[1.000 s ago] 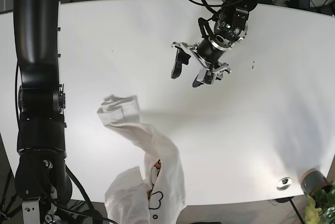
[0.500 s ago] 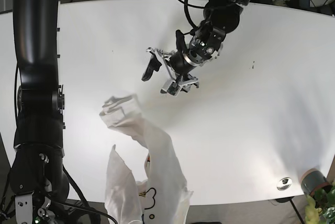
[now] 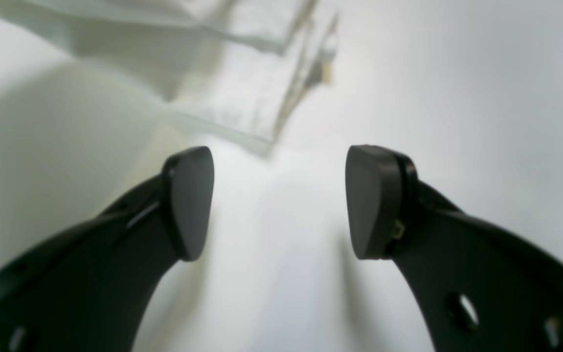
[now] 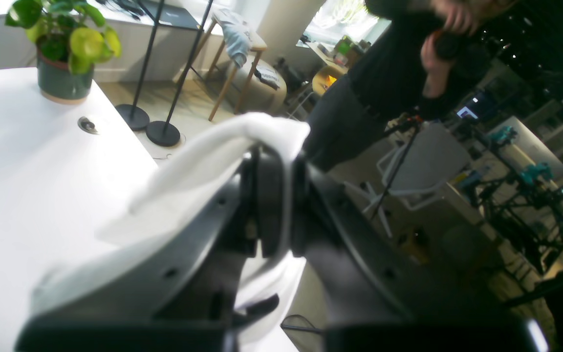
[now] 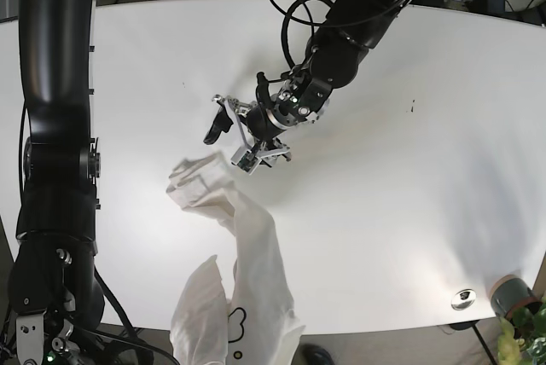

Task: Fold the T-shirt properly
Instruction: 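Grasp the hanging shirt fabric with the left gripper below the right gripper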

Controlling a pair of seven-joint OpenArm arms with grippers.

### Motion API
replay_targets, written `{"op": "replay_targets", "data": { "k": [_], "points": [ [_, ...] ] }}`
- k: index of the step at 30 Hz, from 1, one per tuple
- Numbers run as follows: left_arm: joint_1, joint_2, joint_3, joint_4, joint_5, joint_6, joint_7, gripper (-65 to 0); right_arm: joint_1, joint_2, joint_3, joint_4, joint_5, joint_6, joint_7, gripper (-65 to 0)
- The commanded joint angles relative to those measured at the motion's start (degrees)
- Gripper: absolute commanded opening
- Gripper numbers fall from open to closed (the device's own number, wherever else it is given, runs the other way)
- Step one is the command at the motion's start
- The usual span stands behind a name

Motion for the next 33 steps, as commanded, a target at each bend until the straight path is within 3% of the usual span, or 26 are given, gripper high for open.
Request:
{"op": "replay_targets", "data": {
  "k": [1, 8, 15, 21, 33],
  "points": [
    [-2.75, 2.62, -0.25, -2.17, -0.56, -0.08, -2.10, -25.1, 2.60, 0.04, 0.40, 0.84, 0.65, -0.35, 1.81, -65.0],
    [-6.26, 5.26, -0.07, -10.17, -0.47, 0.09, -7.20, -25.0, 2.60, 0.04, 0.49, 0.84, 0.65, -0.35, 1.81, -65.0],
    [-10.92, 6.21, 0.02, -20.37, -0.47, 5.81, -9.05, -25.0, 2.60, 0.04, 0.49, 0.75, 0.65, -0.35, 1.81, -65.0],
    [-11.19, 6.21, -0.07, -22.04, -0.56, 5.81, -11.07, -25.8, 1.86, 0.13, 0.49, 0.84, 0.65, -0.35, 1.81, -65.0],
    [-11.54, 6.21, -0.07, -26.34, -0.56, 5.81, -11.07, -58.6, 1.42, 0.13, 0.58, 0.84, 1.00, -0.35, 1.81, -65.0]
  ]
}}
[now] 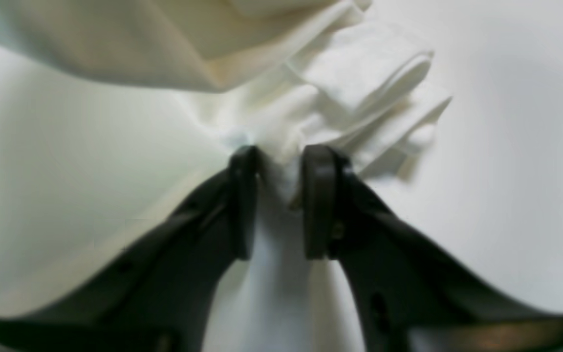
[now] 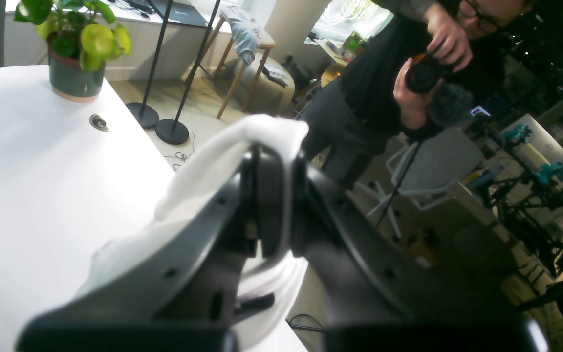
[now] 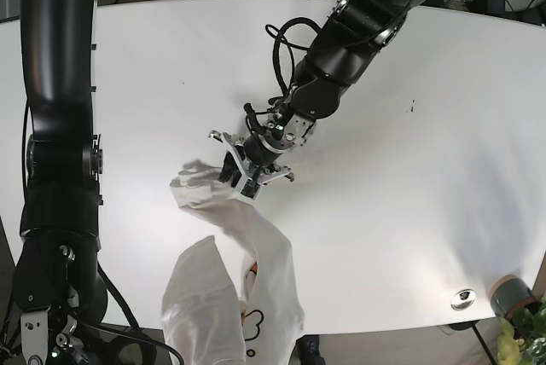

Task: Fold the T-shirt properly
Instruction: 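Grasp the hanging shirt fabric with the left gripper below the right gripper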

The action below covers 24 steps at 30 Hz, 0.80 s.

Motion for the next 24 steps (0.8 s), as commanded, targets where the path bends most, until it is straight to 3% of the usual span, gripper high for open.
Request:
{"op": "replay_targets", "data": {
  "k": [1, 3, 15, 24],
  "points": [
    [-1.31, 0.44, -0.03, -1.76, 0.03, -0.14, 2.90, -61.5, 2.69, 0.24, 0.60, 0.82, 0.34, -0.55, 1.79, -65.0],
    [-1.93, 0.28, -0.12, -2.20, -0.24, -0.14, 2.90, -65.0, 2.69, 0.24, 0.60, 0.82, 0.26, -0.55, 1.79, -65.0],
    [-1.84, -1.57, -0.55, -1.84, -0.41, -0.14, 2.72, -65.0, 2.69, 1.03, 0.60, 0.82, -0.10, -0.55, 1.79, -65.0],
    [0.97, -8.43, -10.49, 7.91, -0.24, -0.31, 3.08, -65.0, 3.04, 2.79, 0.51, 0.47, -0.18, -0.55, 2.05, -65.0]
  ]
}}
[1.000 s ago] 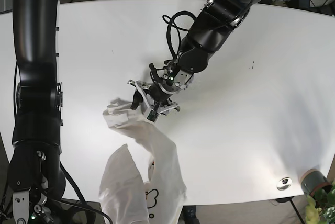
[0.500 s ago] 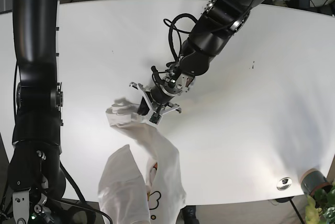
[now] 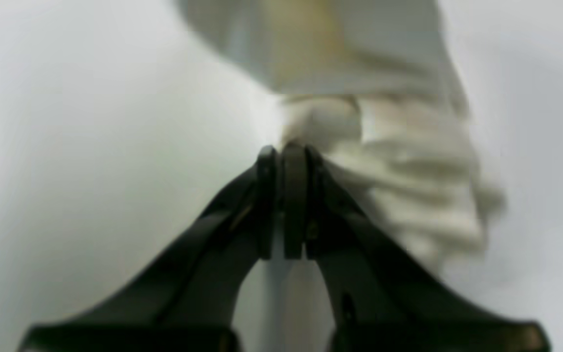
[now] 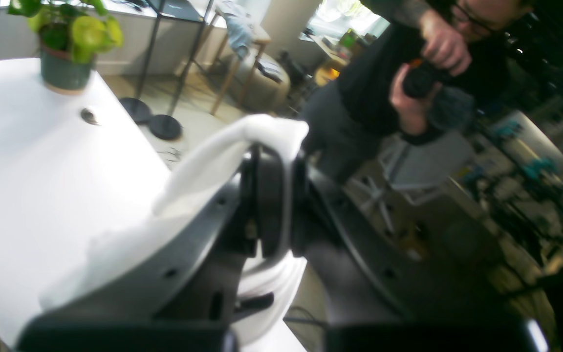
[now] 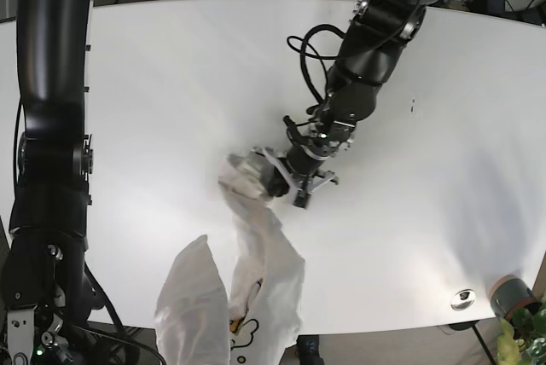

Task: Fold the T-shirt properly
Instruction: 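Grasp the hanging shirt fabric with the left gripper below the right gripper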

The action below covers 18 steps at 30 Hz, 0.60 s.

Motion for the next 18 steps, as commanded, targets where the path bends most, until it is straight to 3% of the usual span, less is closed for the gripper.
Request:
{"op": "replay_targets", "data": {
  "k": [1, 6, 10, 13, 18],
  "points": [
    [-0.97, -2.66, -1.42, 3.13, 0.29, 0.71, 0.98, -65.0, 2.67, 0.78, 0.49, 0.58, 0.08, -0.55, 1.86, -65.0],
    [-0.62, -6.62, -5.55, 8.85, 0.20, 0.54, 4.67, -65.0, 2.58, 1.75, 0.49, 0.49, -0.01, -0.55, 1.95, -65.0],
    [1.93, -9.69, -10.83, 16.14, 0.20, 0.27, 7.31, -65.0, 2.41, 1.66, 0.49, 0.49, -4.40, -0.46, 2.03, -65.0],
    [2.11, -11.19, -15.05, 19.92, 0.20, -2.54, 9.86, -65.0, 2.32, 1.31, 0.49, 0.49, -8.71, -0.02, 3.35, -65.0],
    [2.19, -12.42, -23.75, 24.58, 0.20, -6.23, 14.78, -65.0, 2.32, 1.22, 0.40, 0.40, -11.61, -0.02, 5.11, -65.0]
  ]
}}
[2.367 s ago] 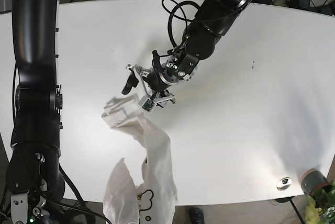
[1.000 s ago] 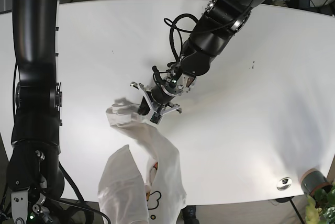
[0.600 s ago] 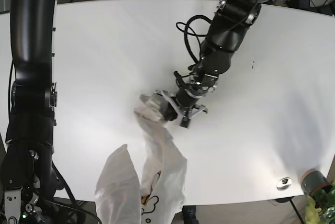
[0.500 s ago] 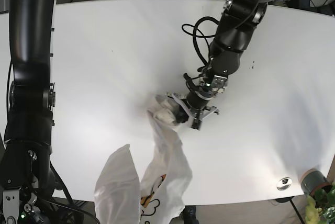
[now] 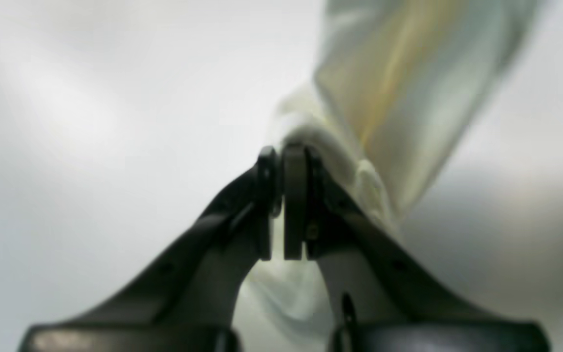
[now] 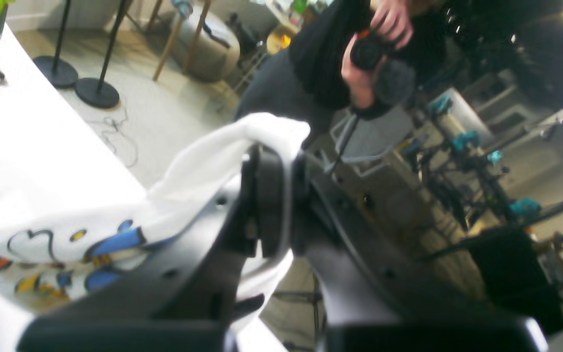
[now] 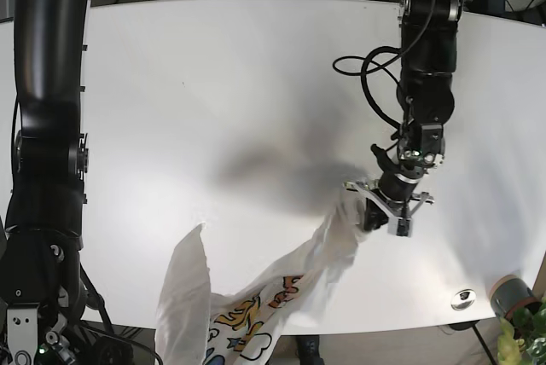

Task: Fold the T-shirt properly
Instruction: 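Grasp the hanging shirt fabric with the left gripper below the right gripper, then stretch the shirt between both grippers, pulling them apart across the table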

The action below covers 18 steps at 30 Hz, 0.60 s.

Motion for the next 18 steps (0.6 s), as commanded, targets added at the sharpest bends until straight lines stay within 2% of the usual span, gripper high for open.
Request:
{"op": "replay_targets", "data": {
  "k": [1, 11, 18],
  "points": [
    [-1.50, -0.77, -3.54, 3.01, -0.39, -1.49, 0.23, -65.0, 2.56, 0.24, 0.31, 0.51, -1.39, -0.65, 2.12, -65.0],
    [-1.67, -6.05, -16.11, 11.10, -0.56, -2.72, 6.64, -65.0, 1.50, 0.24, 0.49, 0.51, -4.11, -0.65, 2.73, -65.0],
    [-1.85, -9.47, -20.68, 17.08, -0.56, -2.72, 10.60, -65.0, -0.87, 0.41, 0.58, 0.69, -3.76, -0.74, 2.73, -65.0]
  ]
}}
